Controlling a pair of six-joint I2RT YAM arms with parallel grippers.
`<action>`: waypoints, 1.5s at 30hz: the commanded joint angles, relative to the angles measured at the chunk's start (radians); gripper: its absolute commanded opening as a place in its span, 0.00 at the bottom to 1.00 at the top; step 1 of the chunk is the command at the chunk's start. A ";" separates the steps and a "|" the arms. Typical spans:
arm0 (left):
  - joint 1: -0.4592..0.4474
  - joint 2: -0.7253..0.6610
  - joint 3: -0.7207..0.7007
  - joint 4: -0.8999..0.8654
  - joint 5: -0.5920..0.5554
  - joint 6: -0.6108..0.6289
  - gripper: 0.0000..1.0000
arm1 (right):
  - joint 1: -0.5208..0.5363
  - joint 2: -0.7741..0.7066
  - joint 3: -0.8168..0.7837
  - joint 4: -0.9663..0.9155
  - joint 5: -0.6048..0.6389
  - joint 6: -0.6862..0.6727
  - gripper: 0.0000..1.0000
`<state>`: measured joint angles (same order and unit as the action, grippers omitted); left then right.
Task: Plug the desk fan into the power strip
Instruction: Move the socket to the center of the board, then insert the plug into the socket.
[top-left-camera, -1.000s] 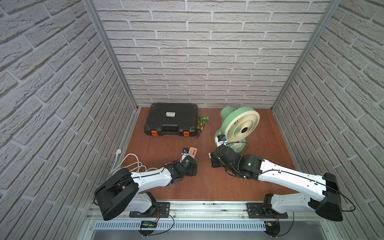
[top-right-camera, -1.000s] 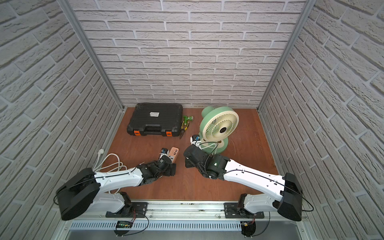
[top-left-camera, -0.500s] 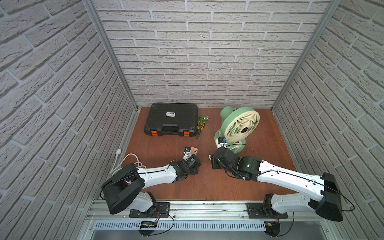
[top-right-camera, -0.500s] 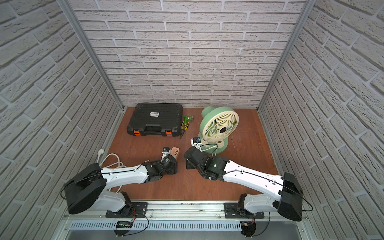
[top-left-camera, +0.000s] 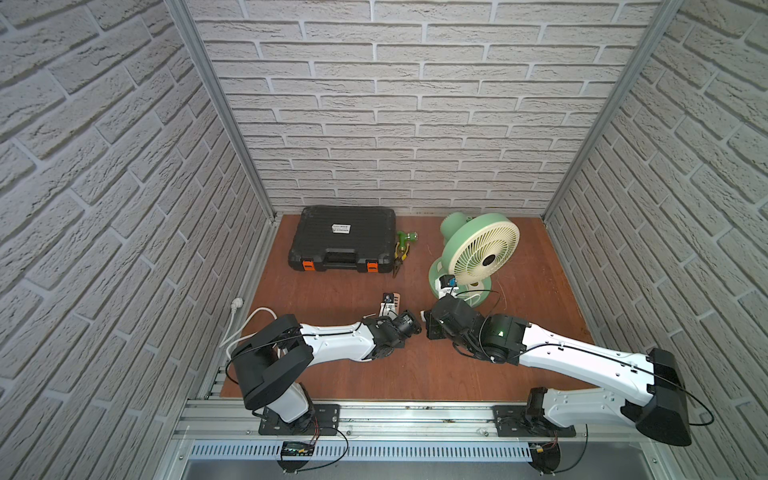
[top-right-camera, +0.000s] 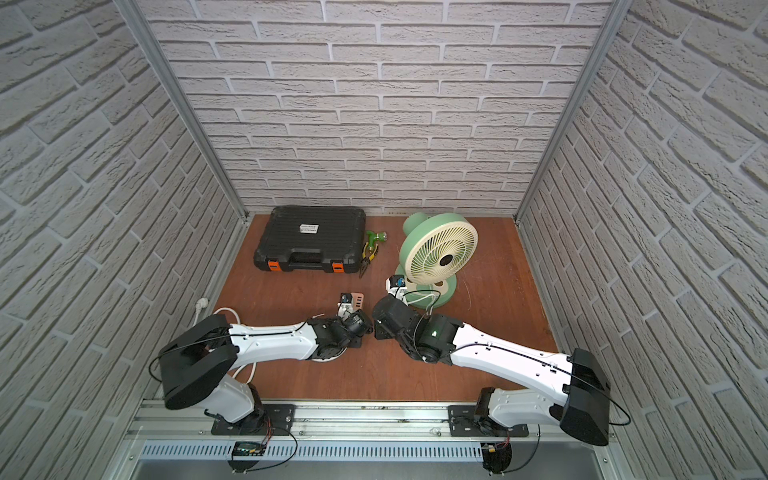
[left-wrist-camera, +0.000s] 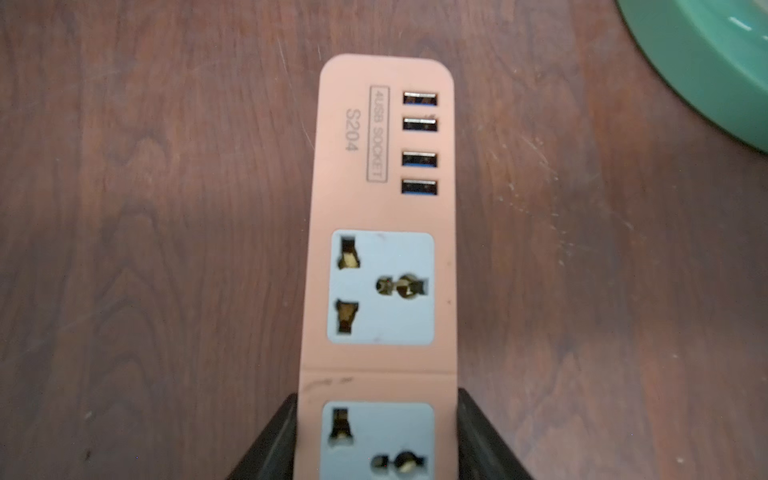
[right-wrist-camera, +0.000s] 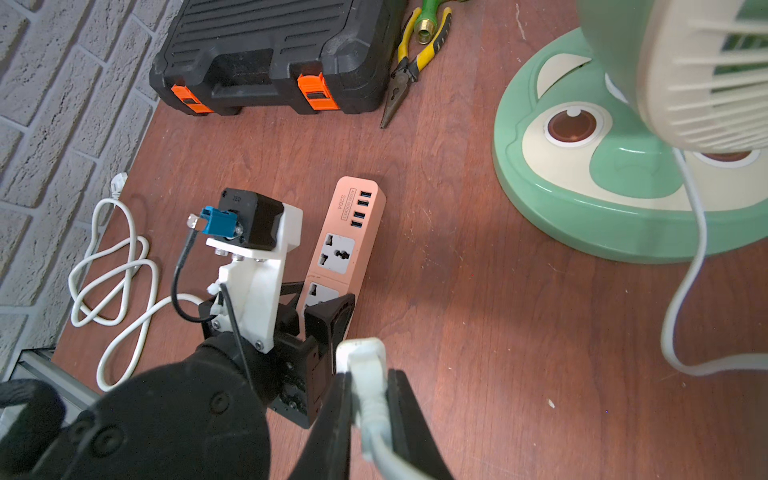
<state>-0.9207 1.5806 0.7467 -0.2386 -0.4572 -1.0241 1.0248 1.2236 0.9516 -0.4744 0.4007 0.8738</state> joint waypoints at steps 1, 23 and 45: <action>-0.008 0.027 0.032 -0.050 -0.033 -0.045 0.41 | 0.003 -0.023 -0.023 0.026 0.028 0.032 0.03; 0.064 -0.334 -0.149 -0.060 -0.031 0.015 0.79 | -0.010 0.066 0.045 -0.011 0.016 0.123 0.03; 0.282 -0.248 -0.295 0.244 0.261 0.017 0.00 | 0.043 0.406 0.289 -0.024 -0.039 0.132 0.03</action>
<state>-0.6460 1.3212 0.4770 -0.0956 -0.2489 -0.9981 1.0576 1.6161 1.2110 -0.4923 0.3641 0.9920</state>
